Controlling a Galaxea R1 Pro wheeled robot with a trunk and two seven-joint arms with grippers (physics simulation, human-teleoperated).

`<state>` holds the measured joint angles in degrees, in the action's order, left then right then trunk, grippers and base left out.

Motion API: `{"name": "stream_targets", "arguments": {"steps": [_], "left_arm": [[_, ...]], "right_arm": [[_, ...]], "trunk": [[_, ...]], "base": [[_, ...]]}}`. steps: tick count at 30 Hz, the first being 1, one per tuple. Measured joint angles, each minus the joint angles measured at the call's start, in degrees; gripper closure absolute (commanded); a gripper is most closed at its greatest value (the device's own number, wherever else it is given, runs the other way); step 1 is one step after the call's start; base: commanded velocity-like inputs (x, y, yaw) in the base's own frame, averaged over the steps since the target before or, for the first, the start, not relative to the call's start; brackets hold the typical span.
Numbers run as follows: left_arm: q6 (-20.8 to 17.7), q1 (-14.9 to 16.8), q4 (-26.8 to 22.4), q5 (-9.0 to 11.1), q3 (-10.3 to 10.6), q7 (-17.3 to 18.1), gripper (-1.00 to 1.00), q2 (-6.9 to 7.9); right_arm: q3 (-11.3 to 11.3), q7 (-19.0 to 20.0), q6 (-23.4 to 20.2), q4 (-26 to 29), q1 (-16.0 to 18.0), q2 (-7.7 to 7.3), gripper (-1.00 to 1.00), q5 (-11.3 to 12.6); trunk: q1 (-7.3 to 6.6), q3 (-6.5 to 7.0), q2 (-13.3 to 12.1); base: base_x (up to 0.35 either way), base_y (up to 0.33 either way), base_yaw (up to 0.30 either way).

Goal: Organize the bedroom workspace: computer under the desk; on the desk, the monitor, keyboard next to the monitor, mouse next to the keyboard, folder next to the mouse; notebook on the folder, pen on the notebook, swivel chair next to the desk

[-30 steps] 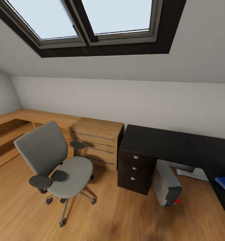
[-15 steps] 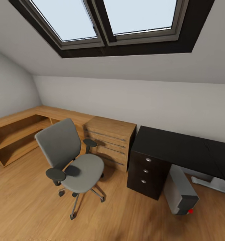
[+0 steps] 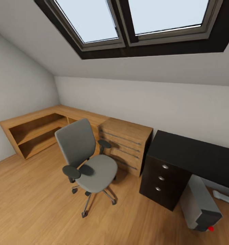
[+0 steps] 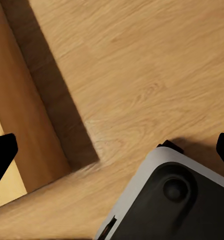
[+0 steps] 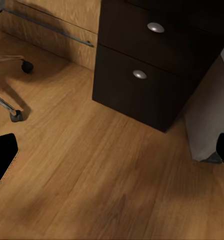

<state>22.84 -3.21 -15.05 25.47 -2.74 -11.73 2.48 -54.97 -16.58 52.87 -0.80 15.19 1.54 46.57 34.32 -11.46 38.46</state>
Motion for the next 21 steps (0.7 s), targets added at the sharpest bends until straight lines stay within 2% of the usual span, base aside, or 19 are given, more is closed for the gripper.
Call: {"name": "stream_targets", "arguments": {"steps": [21], "left_arm": [[-0.05,0.0,0.03,0.04,0.26,0.0,-1.0,0.0]], "right_arm": [[-0.06,-0.17,0.23,-0.08,-0.02,0.04,-1.0,-0.08]], "trunk": [[0.0,0.0,0.0]], "base": [[0.0,0.0,0.28]]}}
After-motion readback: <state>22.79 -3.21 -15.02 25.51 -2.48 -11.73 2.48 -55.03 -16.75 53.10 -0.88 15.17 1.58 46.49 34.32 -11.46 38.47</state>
